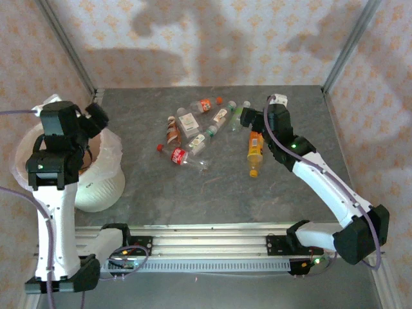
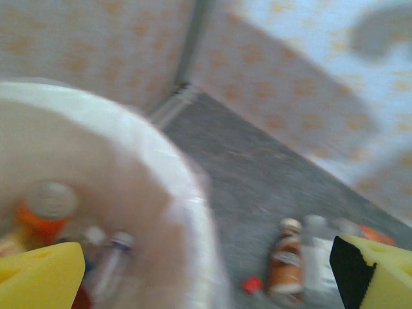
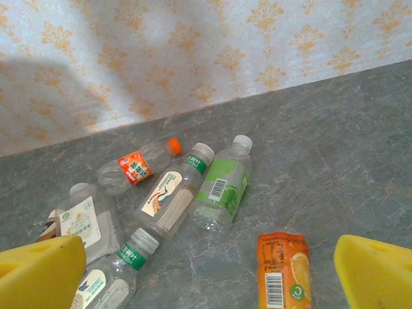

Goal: Put the plastic bottles in the bin

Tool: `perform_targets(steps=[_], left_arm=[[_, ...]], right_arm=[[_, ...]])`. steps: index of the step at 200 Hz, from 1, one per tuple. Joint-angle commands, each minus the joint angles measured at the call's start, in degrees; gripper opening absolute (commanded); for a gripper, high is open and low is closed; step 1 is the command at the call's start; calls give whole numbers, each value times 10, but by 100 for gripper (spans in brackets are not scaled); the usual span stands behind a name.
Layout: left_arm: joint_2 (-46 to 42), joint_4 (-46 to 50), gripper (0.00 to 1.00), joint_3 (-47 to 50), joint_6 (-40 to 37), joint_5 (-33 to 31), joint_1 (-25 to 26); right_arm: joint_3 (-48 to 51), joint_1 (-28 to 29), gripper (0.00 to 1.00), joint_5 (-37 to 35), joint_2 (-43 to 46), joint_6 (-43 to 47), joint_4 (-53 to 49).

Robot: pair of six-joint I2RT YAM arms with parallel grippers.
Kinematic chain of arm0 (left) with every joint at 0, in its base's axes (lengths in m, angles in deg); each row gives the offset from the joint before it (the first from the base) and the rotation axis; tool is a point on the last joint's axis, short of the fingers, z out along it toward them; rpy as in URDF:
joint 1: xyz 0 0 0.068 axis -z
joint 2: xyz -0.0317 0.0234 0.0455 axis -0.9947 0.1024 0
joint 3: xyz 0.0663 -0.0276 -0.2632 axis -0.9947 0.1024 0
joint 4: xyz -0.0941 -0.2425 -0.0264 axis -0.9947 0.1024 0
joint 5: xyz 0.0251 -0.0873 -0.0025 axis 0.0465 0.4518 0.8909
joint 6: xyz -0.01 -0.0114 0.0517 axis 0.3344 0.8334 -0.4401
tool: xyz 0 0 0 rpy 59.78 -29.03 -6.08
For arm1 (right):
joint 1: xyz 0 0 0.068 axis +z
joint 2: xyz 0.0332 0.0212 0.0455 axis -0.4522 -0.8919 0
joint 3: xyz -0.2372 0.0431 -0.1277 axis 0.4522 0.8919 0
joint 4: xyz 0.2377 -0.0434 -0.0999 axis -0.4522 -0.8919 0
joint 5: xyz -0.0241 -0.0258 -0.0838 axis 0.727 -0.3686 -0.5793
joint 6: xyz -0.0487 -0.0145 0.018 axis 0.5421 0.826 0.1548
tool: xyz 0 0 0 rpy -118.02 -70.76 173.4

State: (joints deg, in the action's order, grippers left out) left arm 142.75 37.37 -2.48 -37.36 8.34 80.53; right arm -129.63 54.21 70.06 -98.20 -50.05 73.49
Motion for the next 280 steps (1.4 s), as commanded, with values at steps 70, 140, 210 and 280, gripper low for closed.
perform_targets(steps=[70, 140, 210, 280], left_arm=[[108, -102, 99, -20, 98, -63, 344], [262, -139, 100, 22, 218, -37, 409], [314, -230, 100, 198, 324, 21, 328], [383, -288, 100, 245, 365, 26, 305]], right_arm=[[35, 0, 99, -26, 71, -5, -15], [53, -2, 99, -35, 86, -4, -26], [64, -4, 99, -50, 107, 10, -54], [66, -4, 99, -53, 109, 6, -64]])
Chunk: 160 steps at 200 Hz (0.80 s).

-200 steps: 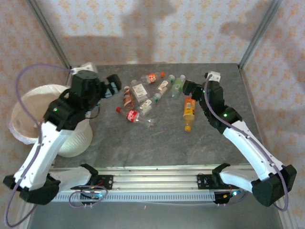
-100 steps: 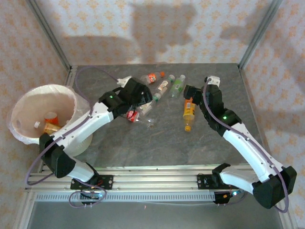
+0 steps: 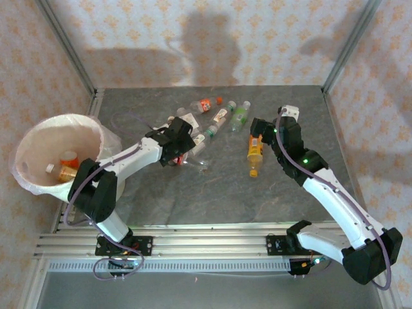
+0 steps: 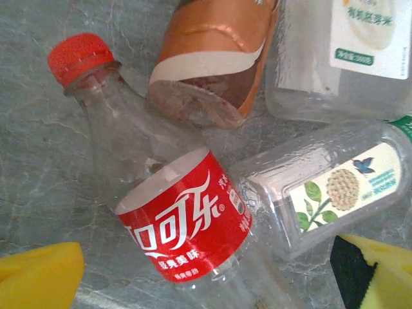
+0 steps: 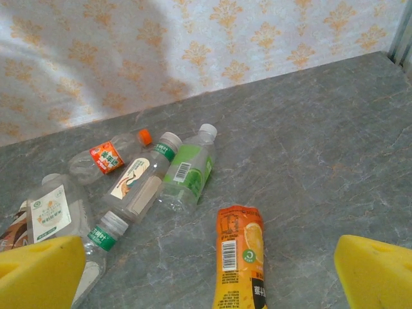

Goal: Put the plastic bottles in the bin

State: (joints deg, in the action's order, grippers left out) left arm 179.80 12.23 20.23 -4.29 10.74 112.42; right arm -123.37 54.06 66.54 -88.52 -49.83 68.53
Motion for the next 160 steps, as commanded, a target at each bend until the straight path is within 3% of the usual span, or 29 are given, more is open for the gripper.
perform_targets(steps=[1, 56, 130, 160], left_arm=[[12, -37, 100, 18, 35, 2, -15], [17, -61, 95, 76, 60, -4, -17], [2, -78, 82, 128, 28, -14, -32], [20, -113, 80, 136, 21, 13, -35]], right_arm=[[3, -3, 99, -17, 12, 4, -15], [5, -3, 100, -21, 14, 4, -23], [12, -3, 100, -21, 12, 5, -17], [12, -3, 100, -16, 8, 4, -12]])
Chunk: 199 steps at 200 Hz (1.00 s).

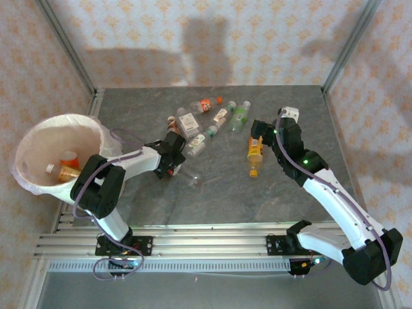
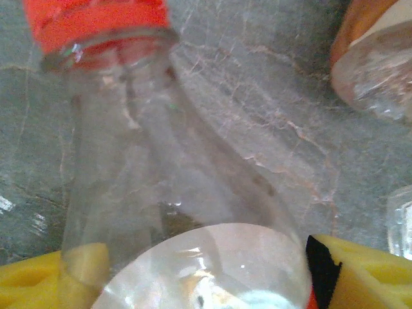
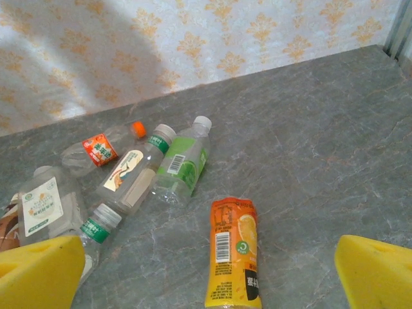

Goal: Put the plastic bottles in the bin

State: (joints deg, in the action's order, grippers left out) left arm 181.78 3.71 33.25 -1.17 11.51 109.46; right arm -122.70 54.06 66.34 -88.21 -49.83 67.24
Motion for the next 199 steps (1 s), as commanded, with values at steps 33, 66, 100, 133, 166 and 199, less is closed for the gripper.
perform_targets(steps=[33, 66, 100, 133, 166, 199], left_arm=[[30, -37, 75, -10, -25, 19, -6], [28, -32, 64, -16, -38, 18, -6], [1, -36, 61, -15, -72, 14, -4], [-39, -19, 59, -29, -132, -23, 20], [-91, -20, 59, -32, -175, -84, 52], [-155, -60, 58, -14, -204, -117, 74]], right_arm=[[7, -3, 100, -14, 4, 5, 0], [12, -3, 100, -18, 5, 8, 1], [13, -3, 99, 5, 10, 19, 13], [47, -3, 100, 142, 52, 62, 108], [54, -2, 100, 213, 62, 96, 130], [54, 0, 100, 264, 59, 111, 122]])
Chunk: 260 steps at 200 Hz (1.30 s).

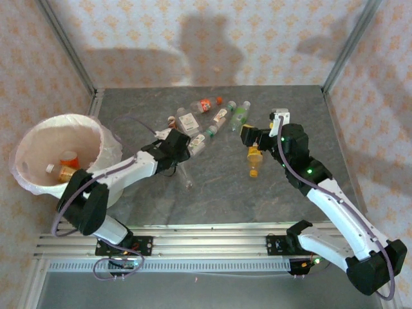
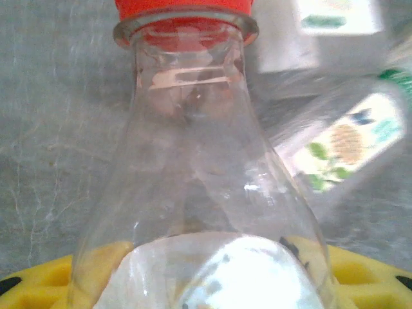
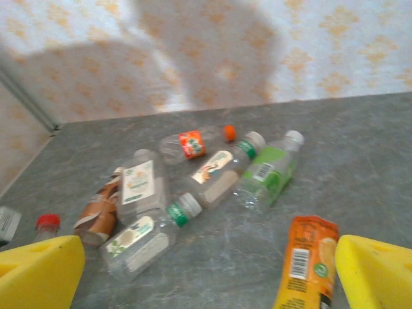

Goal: Put the plastic bottles in the bin

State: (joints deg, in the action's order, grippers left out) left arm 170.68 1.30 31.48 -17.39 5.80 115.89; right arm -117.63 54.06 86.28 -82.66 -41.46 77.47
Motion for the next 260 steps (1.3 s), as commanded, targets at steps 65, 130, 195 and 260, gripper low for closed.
perform_targets(steps=[65, 130, 195, 260], left_arm=[[-166, -93, 55, -7, -120, -52, 9], [-254, -72, 54, -92, -225, -36, -3], [-322, -15, 53, -195, -320, -133, -9], [-299, -32, 50, -265, -445, -268, -84]], right_arm=[[4, 6, 99, 203, -14, 37, 69], [-10, 6, 99, 191, -35, 17, 59], [-7, 6, 99, 172, -30, 11, 58], [-11, 7, 99, 152, -35, -5, 59]])
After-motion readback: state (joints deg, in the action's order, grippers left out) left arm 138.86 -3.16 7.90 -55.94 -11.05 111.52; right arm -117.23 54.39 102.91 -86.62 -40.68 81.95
